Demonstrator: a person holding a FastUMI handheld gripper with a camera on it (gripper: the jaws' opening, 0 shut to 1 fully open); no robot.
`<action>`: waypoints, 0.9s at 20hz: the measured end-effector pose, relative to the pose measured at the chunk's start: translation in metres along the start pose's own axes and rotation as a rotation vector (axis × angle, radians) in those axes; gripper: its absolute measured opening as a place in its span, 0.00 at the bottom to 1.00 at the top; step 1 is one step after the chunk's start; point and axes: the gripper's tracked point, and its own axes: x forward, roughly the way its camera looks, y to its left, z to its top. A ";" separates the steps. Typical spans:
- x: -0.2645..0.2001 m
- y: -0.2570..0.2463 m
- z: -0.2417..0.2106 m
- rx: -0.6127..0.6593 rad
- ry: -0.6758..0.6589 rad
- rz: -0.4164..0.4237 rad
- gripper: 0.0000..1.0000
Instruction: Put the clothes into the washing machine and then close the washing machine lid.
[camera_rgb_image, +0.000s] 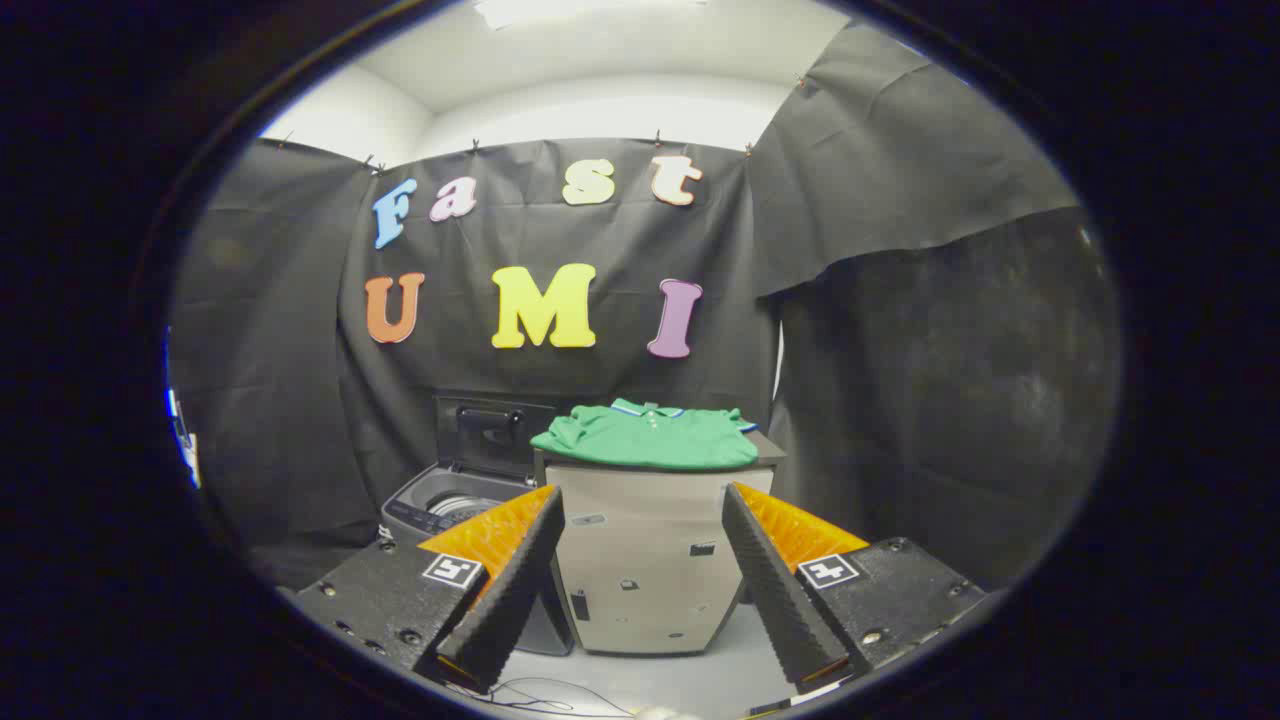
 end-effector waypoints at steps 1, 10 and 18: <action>0.000 0.002 0.000 -0.004 -0.001 0.010 1.00; 0.001 0.018 -0.017 -0.027 0.035 0.039 0.99; 0.019 0.021 0.009 -0.013 0.022 0.015 0.99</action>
